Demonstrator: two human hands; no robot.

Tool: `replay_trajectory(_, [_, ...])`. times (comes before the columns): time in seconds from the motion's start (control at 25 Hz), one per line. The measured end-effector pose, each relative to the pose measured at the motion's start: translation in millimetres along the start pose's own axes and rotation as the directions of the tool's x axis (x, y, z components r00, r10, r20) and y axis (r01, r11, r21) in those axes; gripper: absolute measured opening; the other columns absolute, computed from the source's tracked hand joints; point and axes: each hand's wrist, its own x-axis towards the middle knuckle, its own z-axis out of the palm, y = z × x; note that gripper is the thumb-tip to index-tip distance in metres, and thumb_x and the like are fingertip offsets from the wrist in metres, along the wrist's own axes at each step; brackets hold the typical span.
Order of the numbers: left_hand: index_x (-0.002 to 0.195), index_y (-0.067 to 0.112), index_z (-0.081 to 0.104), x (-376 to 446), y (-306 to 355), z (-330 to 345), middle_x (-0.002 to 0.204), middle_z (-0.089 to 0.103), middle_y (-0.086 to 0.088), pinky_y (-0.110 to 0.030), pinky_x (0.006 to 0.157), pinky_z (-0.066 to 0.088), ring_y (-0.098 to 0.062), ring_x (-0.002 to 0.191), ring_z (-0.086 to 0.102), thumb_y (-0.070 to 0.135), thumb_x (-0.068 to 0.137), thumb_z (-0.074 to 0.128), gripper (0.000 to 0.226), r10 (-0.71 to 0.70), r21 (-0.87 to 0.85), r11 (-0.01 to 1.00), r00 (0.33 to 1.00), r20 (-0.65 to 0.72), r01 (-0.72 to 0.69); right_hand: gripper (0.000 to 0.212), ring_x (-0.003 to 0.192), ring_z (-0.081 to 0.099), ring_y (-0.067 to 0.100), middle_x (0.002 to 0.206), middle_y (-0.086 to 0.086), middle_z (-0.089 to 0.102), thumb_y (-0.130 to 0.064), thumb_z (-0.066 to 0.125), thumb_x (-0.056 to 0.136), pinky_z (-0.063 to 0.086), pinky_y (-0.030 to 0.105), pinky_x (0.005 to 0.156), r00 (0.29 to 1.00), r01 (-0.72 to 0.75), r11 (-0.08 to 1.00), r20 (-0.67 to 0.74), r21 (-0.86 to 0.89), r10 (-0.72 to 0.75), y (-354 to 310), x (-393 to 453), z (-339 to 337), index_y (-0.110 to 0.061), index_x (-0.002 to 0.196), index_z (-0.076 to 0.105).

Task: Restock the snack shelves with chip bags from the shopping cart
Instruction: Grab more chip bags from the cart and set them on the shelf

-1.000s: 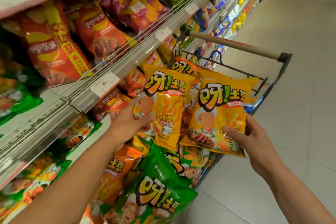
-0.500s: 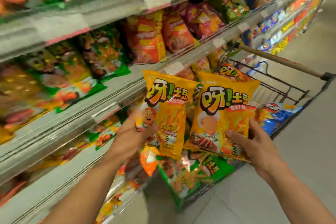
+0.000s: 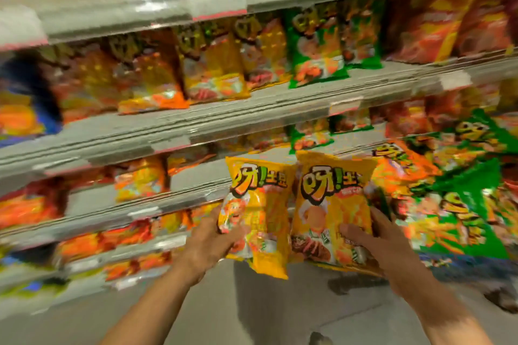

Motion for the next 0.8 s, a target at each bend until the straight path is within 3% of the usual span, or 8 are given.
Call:
replay_trajectory(0.16, [0.091, 0.028, 0.066, -7, -48, -40, 0.063, 0.067, 0.012, -0.031, 0.058, 0.043, -0.002, 0.053, 0.055, 0.034, 0.083, 0.079, 0.016, -0.084, -0.007, 0.996, 0.993, -0.088, 0.083, 0.047, 0.083, 0.077, 0.014, 0.107, -0.002, 0.077, -0.020, 0.082, 0.079, 0.061, 0.027, 0.059, 0.990, -0.078, 0.995, 0.111, -0.057, 0.084, 12, 29, 58, -0.033, 0.120, 0.064])
replay_trajectory(0.28, [0.101, 0.028, 0.067, 13, -62, -48, 0.067, 0.068, 0.010, -0.025, 0.053, 0.047, -0.007, 0.058, 0.058, 0.026, 0.088, 0.079, 0.018, -0.120, -0.083, 0.991, 0.980, -0.157, 0.108, 0.062, 0.094, 0.076, 0.020, 0.113, -0.002, 0.076, -0.029, 0.085, 0.071, 0.062, 0.043, 0.079, 0.984, -0.068, 0.993, 0.157, -0.099, 0.083, 11, 66, 78, -0.035, 0.128, 0.061])
replay_trajectory(0.4, [0.107, 0.025, 0.068, 60, -60, -45, 0.083, 0.075, -0.005, -0.038, 0.062, 0.058, -0.019, 0.071, 0.066, 0.021, 0.089, 0.078, 0.021, -0.140, -0.119, 0.986, 0.967, -0.212, 0.117, 0.073, 0.101, 0.073, 0.024, 0.115, -0.002, 0.074, -0.037, 0.085, 0.063, 0.059, 0.048, 0.090, 0.983, -0.051, 0.987, 0.167, -0.155, 0.077, 0, 123, 85, -0.033, 0.131, 0.059])
replay_trajectory(0.48, [0.110, 0.018, 0.066, 99, -53, -42, 0.085, 0.072, -0.014, -0.038, 0.063, 0.057, -0.023, 0.072, 0.064, 0.019, 0.089, 0.078, 0.024, -0.133, -0.166, 0.982, 0.959, -0.249, 0.093, 0.068, 0.097, 0.074, 0.018, 0.110, -0.005, 0.076, -0.037, 0.085, 0.062, 0.061, 0.040, 0.084, 0.985, -0.021, 0.985, 0.167, -0.172, 0.051, -10, 168, 86, -0.031, 0.126, 0.063])
replay_trajectory(0.6, [0.104, 0.023, 0.065, 160, -42, -38, 0.077, 0.069, 0.000, -0.031, 0.058, 0.056, -0.017, 0.067, 0.063, 0.021, 0.088, 0.078, 0.021, -0.097, -0.176, 0.984, 0.930, -0.355, 0.035, 0.049, 0.080, 0.075, 0.003, 0.094, -0.015, 0.078, -0.028, 0.084, 0.071, 0.057, 0.018, 0.058, 0.981, 0.039, 0.987, 0.194, -0.154, -0.009, -25, 239, 88, -0.032, 0.116, 0.065])
replay_trajectory(0.72, [0.087, 0.023, 0.071, 205, -36, -36, 0.074, 0.073, 0.001, -0.038, 0.066, 0.057, -0.017, 0.067, 0.067, 0.026, 0.088, 0.078, 0.008, -0.077, -0.188, 0.982, 0.901, -0.427, -0.005, 0.039, 0.093, 0.075, 0.016, 0.099, -0.004, 0.078, -0.026, 0.082, 0.079, 0.057, 0.027, 0.069, 0.980, 0.100, 0.971, 0.188, -0.216, -0.060, -29, 294, 97, -0.022, 0.114, 0.067])
replay_trajectory(0.8, [0.081, 0.012, 0.076, 229, -38, -36, 0.073, 0.076, -0.005, -0.038, 0.067, 0.056, -0.018, 0.067, 0.069, 0.030, 0.088, 0.077, 0.020, -0.091, -0.125, 0.992, 0.868, -0.488, 0.034, 0.037, 0.100, 0.072, 0.022, 0.104, 0.003, 0.076, -0.028, 0.080, 0.082, 0.055, 0.037, 0.085, 0.980, 0.125, 0.954, 0.185, -0.273, -0.075, -25, 316, 103, -0.015, 0.114, 0.067])
